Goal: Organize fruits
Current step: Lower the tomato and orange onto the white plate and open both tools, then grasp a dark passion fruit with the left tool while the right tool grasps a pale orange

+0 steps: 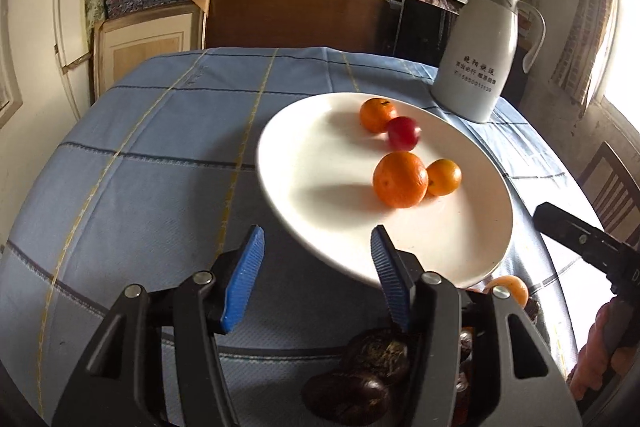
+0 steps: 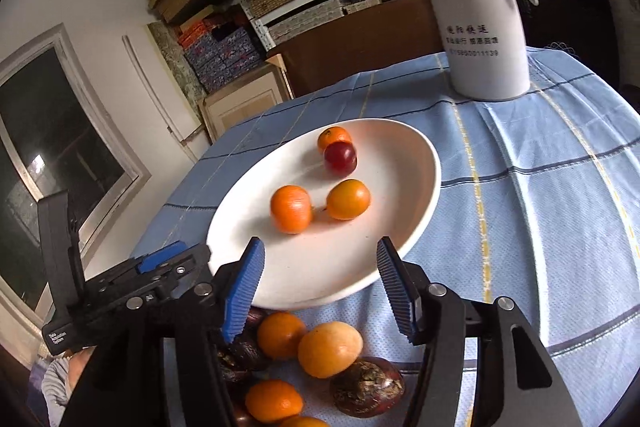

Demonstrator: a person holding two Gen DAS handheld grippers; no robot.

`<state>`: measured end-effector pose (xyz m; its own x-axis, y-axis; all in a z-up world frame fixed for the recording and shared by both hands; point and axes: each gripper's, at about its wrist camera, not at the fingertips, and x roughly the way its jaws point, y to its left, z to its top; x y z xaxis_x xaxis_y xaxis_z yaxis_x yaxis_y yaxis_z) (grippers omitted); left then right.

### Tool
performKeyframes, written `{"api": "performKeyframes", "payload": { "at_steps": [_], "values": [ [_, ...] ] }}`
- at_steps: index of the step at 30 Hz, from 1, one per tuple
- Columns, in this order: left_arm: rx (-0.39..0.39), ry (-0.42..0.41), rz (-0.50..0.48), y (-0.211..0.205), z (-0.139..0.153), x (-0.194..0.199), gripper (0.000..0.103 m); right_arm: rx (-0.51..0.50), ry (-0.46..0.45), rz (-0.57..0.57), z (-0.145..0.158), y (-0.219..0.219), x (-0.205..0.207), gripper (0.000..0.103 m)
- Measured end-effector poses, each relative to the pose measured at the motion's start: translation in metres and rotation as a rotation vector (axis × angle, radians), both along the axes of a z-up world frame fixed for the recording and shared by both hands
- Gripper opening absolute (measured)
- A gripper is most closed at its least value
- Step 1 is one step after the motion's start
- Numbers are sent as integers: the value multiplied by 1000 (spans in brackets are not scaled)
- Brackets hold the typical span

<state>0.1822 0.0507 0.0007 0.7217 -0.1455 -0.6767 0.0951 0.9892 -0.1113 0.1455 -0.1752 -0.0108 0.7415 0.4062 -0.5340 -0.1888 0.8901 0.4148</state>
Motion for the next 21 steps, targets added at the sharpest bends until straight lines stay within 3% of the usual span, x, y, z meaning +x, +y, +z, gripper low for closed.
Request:
{"api": "performKeyframes", "payload": {
  "at_steps": [3, 9, 13, 21],
  "values": [
    [-28, 6, 26, 10, -2, -6, 69, 10, 7, -16, -5, -5, -3, 59],
    [-13, 7, 27, 15, -8, -29, 70, 1, 8, -23, -11, -11, -22, 60],
    [3, 19, 13, 12, -14, -45, 75, 15, 28, -34, -17, -16, -34, 64],
    [10, 41, -17, 6, -19, -51, 76, 29, 55, -7, -23, -15, -39, 64]
  ]
}}
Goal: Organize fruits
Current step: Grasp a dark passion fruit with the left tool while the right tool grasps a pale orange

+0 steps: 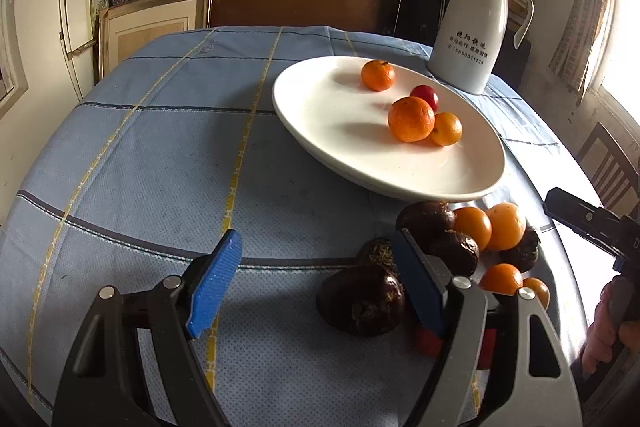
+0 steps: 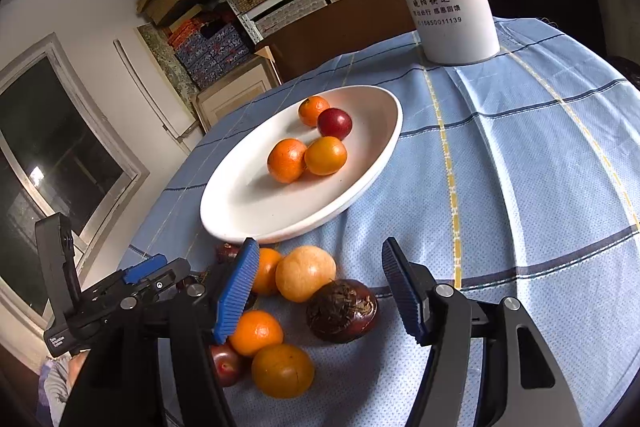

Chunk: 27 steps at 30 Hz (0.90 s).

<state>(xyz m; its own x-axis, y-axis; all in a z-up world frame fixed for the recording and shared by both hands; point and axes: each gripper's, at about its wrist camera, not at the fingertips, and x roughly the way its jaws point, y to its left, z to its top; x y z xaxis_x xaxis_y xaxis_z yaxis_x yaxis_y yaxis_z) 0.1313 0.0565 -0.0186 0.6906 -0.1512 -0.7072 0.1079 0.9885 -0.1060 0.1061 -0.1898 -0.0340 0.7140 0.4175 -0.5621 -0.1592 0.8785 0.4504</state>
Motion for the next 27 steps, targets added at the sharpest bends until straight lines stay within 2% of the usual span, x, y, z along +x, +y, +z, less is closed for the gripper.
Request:
{"api": "performKeyframes", "payload": {
  "at_steps": [8, 11, 19, 23, 27],
  "values": [
    [-26, 30, -16, 5, -4, -14, 79, -63, 23, 41, -4, 15, 2, 64],
    [-17, 48, -14, 5, -8, -18, 86, -54, 47, 26, -8, 11, 5, 64],
    [14, 85, -45, -1, -15, -22, 91, -102, 56, 61, -13, 23, 9, 64],
    [11, 126, -55, -3, -21, -17, 91, -107, 65, 68, -15, 25, 12, 64],
    [16, 117, -84, -8, -21, -15, 82, -127, 66, 77, -16, 30, 16, 63]
  ]
}}
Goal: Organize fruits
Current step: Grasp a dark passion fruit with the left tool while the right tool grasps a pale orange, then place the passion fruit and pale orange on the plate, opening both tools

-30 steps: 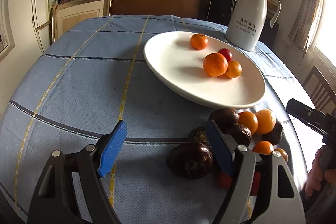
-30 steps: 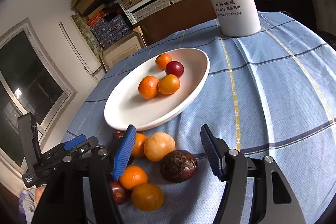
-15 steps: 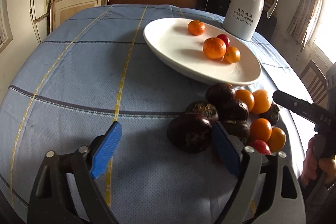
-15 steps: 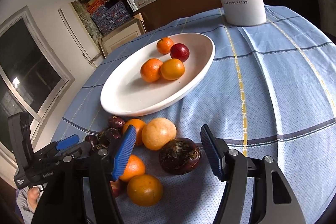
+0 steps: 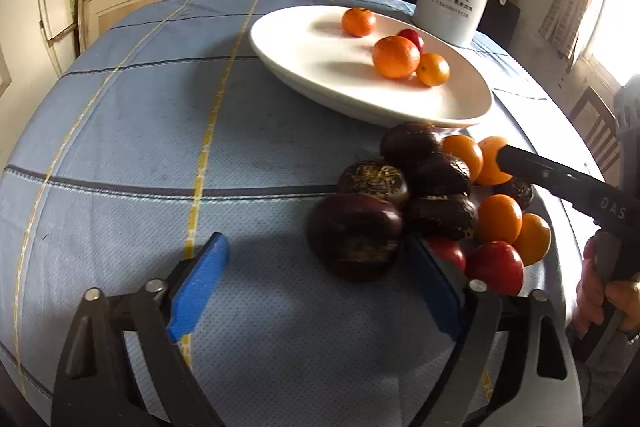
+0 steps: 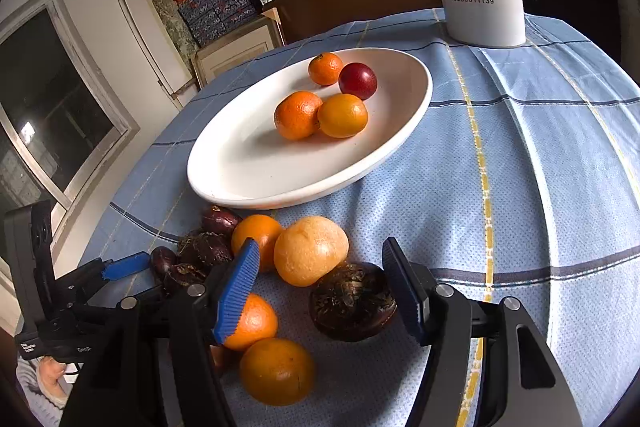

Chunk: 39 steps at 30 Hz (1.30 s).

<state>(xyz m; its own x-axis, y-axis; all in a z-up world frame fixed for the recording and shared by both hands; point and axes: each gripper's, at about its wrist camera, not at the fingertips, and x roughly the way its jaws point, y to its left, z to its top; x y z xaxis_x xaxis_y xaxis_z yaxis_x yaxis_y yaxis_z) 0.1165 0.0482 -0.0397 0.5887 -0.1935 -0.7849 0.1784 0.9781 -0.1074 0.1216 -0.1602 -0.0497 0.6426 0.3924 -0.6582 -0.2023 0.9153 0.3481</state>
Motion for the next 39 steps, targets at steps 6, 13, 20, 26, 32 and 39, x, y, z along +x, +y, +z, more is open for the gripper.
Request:
{"api": "performKeyframes", "payload": {
  "at_steps": [6, 13, 20, 26, 32, 39],
  "values": [
    [-27, -10, -14, 0, 2, 1, 55, -11, 9, 14, -3, 3, 2, 51],
    [-48, -12, -30, -1, 2, 1, 43, -51, -16, 44, 0, 12, -2, 39],
    [-79, -18, 16, 11, 4, 2, 43, -22, -39, 34, 4, 6, -8, 39],
    [-93, -69, 35, 16, 14, -4, 43, 44, -79, -3, 13, -10, -18, 39],
    [-76, -140, 41, 10, 38, -3, 43, 119, -134, -32, 26, -25, -29, 39],
    [-58, -158, 9, -15, 64, 48, 43, 129, -132, -14, 50, -13, 11, 38]
  ]
}}
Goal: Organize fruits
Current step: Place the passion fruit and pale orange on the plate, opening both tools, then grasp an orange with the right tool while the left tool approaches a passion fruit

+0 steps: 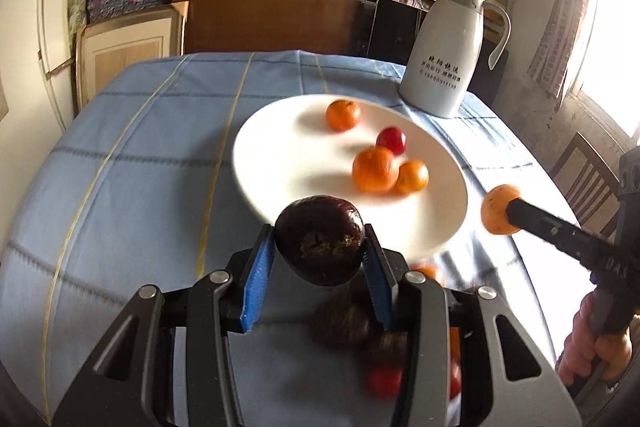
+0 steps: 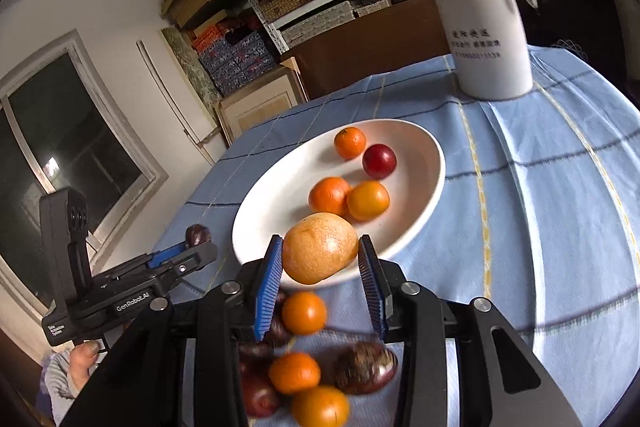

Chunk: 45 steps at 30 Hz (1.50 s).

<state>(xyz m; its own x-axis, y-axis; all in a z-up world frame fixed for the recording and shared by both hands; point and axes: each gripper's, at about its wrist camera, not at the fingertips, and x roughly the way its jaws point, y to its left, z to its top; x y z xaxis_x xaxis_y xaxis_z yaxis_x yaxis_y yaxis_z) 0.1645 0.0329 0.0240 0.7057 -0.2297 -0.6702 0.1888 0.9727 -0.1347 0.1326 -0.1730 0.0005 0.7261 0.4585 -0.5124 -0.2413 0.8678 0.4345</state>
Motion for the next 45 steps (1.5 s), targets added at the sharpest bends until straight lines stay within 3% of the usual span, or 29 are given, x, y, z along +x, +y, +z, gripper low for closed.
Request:
{"api": "performKeyframes", "payload": {
  "at_steps": [5, 7, 9, 11, 15, 22, 28, 32, 36, 40, 45],
  "values": [
    [-7, 13, -6, -13, -11, 30, 43, -34, 21, 21, -11, 20, 27, 39],
    [9, 43, -11, -13, -22, 38, 43, -26, 30, 18, -17, 19, 30, 45],
    [24, 48, 6, -9, -25, 38, 50, -1, 47, 11, -18, 15, 31, 53],
    [16, 39, 18, -5, -22, 36, 63, 23, 33, -3, -15, 9, 27, 54],
    [9, -3, 41, 5, -15, 23, 71, 22, 11, -43, -14, 0, 17, 59],
    [5, 15, 86, 20, -24, 9, 78, 34, 24, -26, -20, -2, 5, 60],
    [10, 21, 117, 30, -30, -10, 90, -62, 51, 103, -28, 33, -5, 60],
    [4, 23, 138, 37, -31, -20, 93, -96, 74, 144, -33, 45, -9, 60],
    [-2, 38, 145, 41, -33, -22, 93, -80, 112, 144, -40, 44, -7, 60],
    [5, 45, 150, 41, -33, -22, 94, -54, 144, 145, -46, 43, -5, 49],
    [23, 62, 138, 36, -37, -21, 95, -29, 150, 134, -48, 39, -3, 47]
  ]
}}
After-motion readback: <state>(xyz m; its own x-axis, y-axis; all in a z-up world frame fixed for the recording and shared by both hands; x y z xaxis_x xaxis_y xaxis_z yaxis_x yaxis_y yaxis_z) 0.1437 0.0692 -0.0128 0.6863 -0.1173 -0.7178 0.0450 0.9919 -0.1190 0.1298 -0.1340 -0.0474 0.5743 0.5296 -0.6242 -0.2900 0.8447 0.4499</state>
